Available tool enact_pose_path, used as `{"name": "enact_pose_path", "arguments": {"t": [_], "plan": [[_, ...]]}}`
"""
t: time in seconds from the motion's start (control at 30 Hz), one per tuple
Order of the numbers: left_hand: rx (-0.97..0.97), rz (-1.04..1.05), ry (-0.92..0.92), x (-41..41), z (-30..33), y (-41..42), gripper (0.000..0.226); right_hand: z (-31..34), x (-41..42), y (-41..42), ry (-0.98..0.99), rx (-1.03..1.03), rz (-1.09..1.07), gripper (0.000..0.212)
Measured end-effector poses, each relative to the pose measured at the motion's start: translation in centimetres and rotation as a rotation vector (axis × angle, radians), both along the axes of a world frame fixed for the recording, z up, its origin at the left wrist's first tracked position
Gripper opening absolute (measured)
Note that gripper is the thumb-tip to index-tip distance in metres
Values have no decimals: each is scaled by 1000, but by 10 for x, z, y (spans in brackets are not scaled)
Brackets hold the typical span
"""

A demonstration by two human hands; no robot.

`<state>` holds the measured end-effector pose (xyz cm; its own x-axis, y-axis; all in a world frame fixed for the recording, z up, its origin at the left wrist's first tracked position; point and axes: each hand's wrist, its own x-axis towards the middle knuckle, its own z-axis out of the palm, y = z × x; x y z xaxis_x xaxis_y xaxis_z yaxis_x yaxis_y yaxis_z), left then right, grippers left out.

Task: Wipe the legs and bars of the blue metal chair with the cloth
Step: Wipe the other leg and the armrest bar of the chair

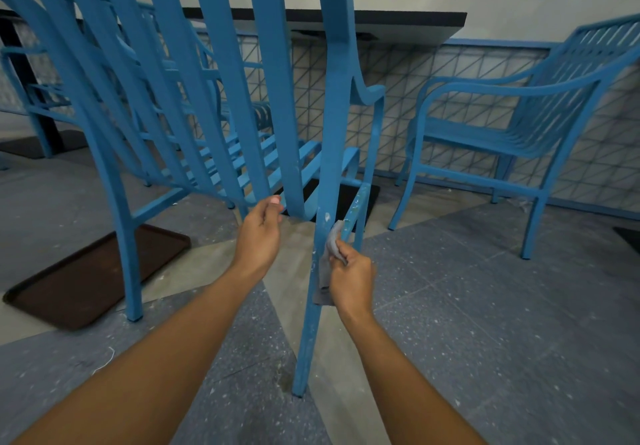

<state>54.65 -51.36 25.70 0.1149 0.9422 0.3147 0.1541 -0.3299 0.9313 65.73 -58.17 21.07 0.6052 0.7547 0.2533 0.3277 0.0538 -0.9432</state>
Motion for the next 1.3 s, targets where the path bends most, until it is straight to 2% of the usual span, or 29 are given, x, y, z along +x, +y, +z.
{"name": "enact_pose_path", "arguments": {"t": [0.2, 0.3, 0.4, 0.47, 0.5, 0.6, 0.67, 0.73, 0.9, 1.1, 1.3], "plan": [[-3, -6, 6, -3, -2, -3, 41, -5, 14, -14, -92, -45, 61, 34], [-16, -13, -8, -7, -4, -4, 42, -1, 16, -19, -187, 39, -50, 40], [-29, -11, 4, -12, -7, -2, 41, 14, 8, -17, -467, 314, -189, 39], [-36, -1, 15, -14, -9, 1, 40, 22, 7, -7, -697, 436, -209, 29], [-39, 4, 22, -14, -10, 2, 39, 26, 8, -1, -809, 433, -190, 25], [-41, 10, 21, -12, -10, 4, 35, 34, 11, 14, -966, 284, -77, 25], [-31, 12, 25, -10, -12, 3, 31, 35, 12, 20, -1168, 223, -72, 45], [-33, 8, 26, -6, -13, 0, 35, 36, 14, 21, -1270, 211, -79, 51], [-46, -6, 18, -1, -17, -4, 39, 31, 14, 14, -1391, 181, -94, 51], [-48, -1, 42, -2, -18, -3, 39, 21, 13, 13, -1397, 131, -53, 38], [-52, 7, 58, -3, -20, 0, 37, 15, 20, 6, -1365, 100, 5, 37]]}}
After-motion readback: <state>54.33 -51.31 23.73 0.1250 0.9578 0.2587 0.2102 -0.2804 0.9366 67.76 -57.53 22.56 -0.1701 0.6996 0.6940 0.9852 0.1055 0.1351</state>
